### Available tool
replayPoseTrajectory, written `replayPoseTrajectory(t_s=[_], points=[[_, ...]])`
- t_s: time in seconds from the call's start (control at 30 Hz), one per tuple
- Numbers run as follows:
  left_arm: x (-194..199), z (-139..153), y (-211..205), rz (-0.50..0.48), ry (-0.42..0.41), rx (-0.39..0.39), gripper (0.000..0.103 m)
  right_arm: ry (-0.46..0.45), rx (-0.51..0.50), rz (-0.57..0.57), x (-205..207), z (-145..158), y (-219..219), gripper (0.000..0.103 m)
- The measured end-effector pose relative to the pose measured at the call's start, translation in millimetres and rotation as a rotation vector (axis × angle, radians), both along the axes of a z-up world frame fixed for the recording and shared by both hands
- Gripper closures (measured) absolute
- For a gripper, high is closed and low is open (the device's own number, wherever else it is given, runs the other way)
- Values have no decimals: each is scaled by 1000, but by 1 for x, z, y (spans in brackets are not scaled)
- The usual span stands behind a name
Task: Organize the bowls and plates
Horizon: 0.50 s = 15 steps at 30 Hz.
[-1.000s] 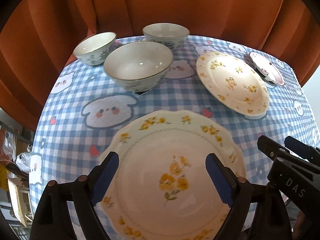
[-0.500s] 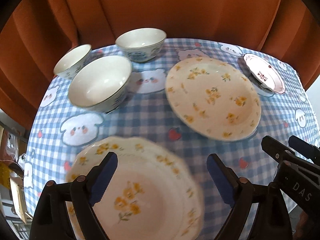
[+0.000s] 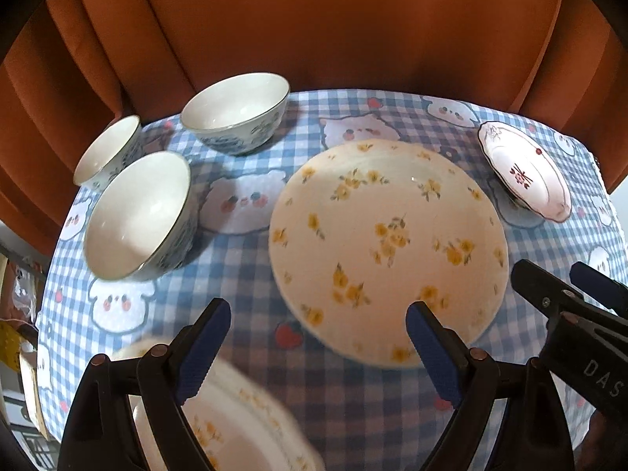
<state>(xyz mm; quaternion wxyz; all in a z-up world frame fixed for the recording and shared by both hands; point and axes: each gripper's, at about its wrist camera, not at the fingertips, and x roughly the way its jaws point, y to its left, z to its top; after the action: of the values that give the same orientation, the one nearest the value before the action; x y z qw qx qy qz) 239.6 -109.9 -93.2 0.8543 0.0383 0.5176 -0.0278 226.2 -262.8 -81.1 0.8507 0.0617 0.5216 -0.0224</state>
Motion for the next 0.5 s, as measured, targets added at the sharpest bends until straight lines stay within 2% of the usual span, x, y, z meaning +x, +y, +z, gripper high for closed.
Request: replayPoseTrajectory(t_s=[0.33,0.5], points=[[35,-27,-10,33,-6,38,11,0,18,23,44,-30,3,21],[53,-41,-9,50,5,42,12,15,26,-4,59,-48,1,21]])
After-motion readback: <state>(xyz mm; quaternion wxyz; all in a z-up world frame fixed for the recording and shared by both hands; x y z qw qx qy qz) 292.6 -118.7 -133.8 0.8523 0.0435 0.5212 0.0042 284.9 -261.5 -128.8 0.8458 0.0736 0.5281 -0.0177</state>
